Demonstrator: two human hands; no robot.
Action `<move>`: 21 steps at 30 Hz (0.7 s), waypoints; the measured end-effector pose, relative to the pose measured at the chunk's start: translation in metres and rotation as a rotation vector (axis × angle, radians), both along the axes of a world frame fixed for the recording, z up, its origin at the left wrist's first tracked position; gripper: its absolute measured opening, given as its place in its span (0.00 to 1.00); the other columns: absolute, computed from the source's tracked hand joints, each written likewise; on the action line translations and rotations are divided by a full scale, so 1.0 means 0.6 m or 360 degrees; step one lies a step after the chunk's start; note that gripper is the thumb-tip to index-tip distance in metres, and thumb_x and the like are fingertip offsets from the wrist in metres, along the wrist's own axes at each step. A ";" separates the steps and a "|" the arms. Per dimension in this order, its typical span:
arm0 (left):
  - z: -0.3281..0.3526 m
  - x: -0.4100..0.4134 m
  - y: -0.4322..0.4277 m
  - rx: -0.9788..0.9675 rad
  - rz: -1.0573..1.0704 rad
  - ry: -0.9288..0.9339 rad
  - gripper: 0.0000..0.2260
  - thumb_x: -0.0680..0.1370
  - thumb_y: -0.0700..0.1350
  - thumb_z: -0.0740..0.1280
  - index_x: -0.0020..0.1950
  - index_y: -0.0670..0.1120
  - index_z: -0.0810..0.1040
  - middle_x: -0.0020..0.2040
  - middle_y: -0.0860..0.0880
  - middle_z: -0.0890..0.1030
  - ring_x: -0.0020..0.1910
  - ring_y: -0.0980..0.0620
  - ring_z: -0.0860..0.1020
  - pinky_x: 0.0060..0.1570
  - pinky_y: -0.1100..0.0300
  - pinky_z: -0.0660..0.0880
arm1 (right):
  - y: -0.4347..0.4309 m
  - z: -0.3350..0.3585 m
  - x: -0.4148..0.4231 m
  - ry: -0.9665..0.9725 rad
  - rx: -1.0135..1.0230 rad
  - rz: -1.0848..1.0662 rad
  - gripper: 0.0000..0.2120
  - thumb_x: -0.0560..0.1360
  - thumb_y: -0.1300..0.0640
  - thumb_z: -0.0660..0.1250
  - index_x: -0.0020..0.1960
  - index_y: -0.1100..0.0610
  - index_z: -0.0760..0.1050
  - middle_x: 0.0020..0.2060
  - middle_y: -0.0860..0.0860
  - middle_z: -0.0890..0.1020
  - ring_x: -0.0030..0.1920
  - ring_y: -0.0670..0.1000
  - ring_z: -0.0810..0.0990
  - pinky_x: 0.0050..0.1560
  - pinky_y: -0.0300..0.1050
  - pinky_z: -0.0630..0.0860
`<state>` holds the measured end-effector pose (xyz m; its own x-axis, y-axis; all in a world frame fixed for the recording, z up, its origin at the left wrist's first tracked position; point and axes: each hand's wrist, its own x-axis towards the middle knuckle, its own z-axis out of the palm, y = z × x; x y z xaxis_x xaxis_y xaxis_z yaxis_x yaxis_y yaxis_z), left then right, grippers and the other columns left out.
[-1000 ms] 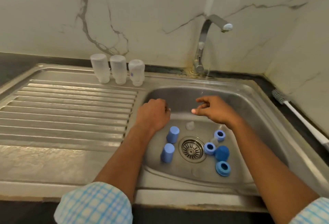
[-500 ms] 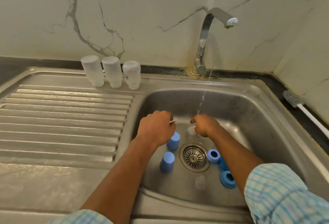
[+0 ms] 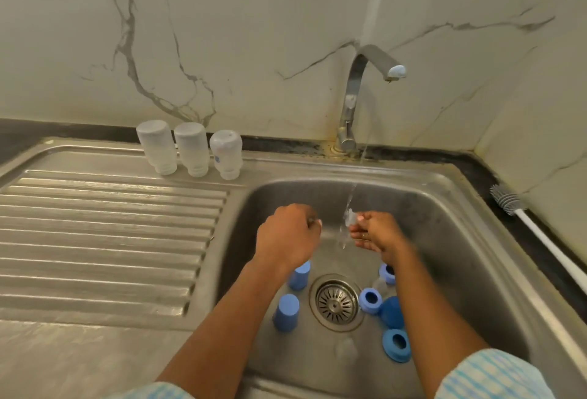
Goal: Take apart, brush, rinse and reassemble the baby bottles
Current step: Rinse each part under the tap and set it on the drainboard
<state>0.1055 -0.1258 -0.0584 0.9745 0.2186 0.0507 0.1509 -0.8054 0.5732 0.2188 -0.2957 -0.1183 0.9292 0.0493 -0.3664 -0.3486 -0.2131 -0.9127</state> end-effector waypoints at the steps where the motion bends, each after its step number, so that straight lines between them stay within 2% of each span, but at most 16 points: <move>1: 0.000 0.017 -0.016 -0.0148 0.0034 -0.0014 0.11 0.80 0.51 0.64 0.56 0.50 0.82 0.48 0.49 0.84 0.46 0.46 0.82 0.50 0.50 0.80 | 0.001 0.008 -0.001 0.0002 0.0134 -0.0038 0.08 0.83 0.63 0.56 0.51 0.58 0.74 0.39 0.56 0.80 0.39 0.53 0.78 0.43 0.47 0.78; 3: -0.006 0.054 -0.050 -0.0406 0.0098 -0.0012 0.13 0.78 0.49 0.66 0.61 0.49 0.81 0.54 0.46 0.84 0.52 0.44 0.81 0.54 0.50 0.79 | 0.003 0.026 -0.001 0.0013 0.0306 -0.0062 0.10 0.84 0.62 0.54 0.53 0.59 0.74 0.40 0.57 0.80 0.41 0.54 0.79 0.45 0.49 0.78; 5: -0.026 0.089 -0.078 -0.0589 0.0150 0.0028 0.13 0.78 0.47 0.65 0.61 0.45 0.79 0.55 0.44 0.83 0.54 0.43 0.81 0.55 0.48 0.79 | 0.006 0.041 0.001 0.0025 0.0379 -0.0015 0.12 0.84 0.62 0.53 0.55 0.60 0.75 0.43 0.58 0.82 0.44 0.56 0.80 0.50 0.52 0.78; 6: -0.036 0.101 -0.086 -0.0743 0.0171 0.0052 0.14 0.79 0.46 0.64 0.63 0.44 0.78 0.56 0.43 0.82 0.54 0.43 0.81 0.53 0.48 0.80 | 0.008 0.047 0.002 0.0018 0.0405 0.0019 0.12 0.84 0.62 0.53 0.55 0.60 0.76 0.45 0.59 0.82 0.46 0.57 0.81 0.53 0.54 0.78; 8: -0.052 0.118 -0.090 -0.1169 0.0242 0.0092 0.17 0.82 0.46 0.62 0.69 0.42 0.74 0.58 0.42 0.81 0.50 0.46 0.81 0.40 0.54 0.82 | 0.009 0.060 0.005 -0.0001 0.0417 0.0084 0.13 0.84 0.60 0.53 0.55 0.59 0.76 0.46 0.58 0.83 0.47 0.57 0.81 0.55 0.55 0.77; 9: -0.054 0.123 -0.089 -0.1353 0.0290 0.0085 0.17 0.83 0.47 0.60 0.70 0.42 0.74 0.56 0.43 0.81 0.48 0.48 0.80 0.34 0.58 0.79 | 0.008 0.065 0.006 -0.0007 0.0399 0.0097 0.13 0.84 0.60 0.53 0.55 0.58 0.76 0.45 0.57 0.83 0.46 0.56 0.81 0.54 0.54 0.78; 11: -0.050 0.127 -0.082 -0.1581 0.0370 0.0012 0.13 0.84 0.45 0.60 0.65 0.42 0.77 0.51 0.44 0.82 0.47 0.49 0.80 0.32 0.61 0.77 | 0.007 0.070 0.005 -0.0010 0.0362 0.0119 0.12 0.84 0.59 0.54 0.55 0.57 0.77 0.45 0.56 0.83 0.45 0.55 0.82 0.53 0.54 0.79; 13: -0.049 0.129 -0.079 -0.1746 0.0370 -0.0022 0.10 0.83 0.43 0.63 0.59 0.42 0.81 0.49 0.42 0.85 0.46 0.47 0.82 0.35 0.60 0.79 | 0.008 0.071 0.003 -0.0030 0.0330 0.0167 0.12 0.84 0.59 0.55 0.56 0.57 0.77 0.46 0.57 0.85 0.47 0.56 0.84 0.54 0.55 0.80; 16: -0.050 0.128 -0.082 -0.1932 0.0333 -0.0033 0.08 0.82 0.42 0.66 0.56 0.41 0.82 0.44 0.42 0.85 0.42 0.48 0.84 0.38 0.59 0.81 | 0.009 0.073 0.001 -0.0071 0.0261 0.0268 0.13 0.84 0.59 0.55 0.56 0.57 0.78 0.44 0.57 0.86 0.46 0.55 0.85 0.54 0.54 0.81; 21: -0.054 0.132 -0.082 -0.1988 0.0413 -0.0183 0.06 0.80 0.39 0.68 0.52 0.39 0.83 0.42 0.42 0.85 0.38 0.52 0.84 0.39 0.59 0.82 | 0.012 0.087 0.006 -0.0256 -0.0057 0.0191 0.11 0.84 0.58 0.56 0.53 0.55 0.78 0.44 0.56 0.86 0.44 0.55 0.85 0.51 0.54 0.81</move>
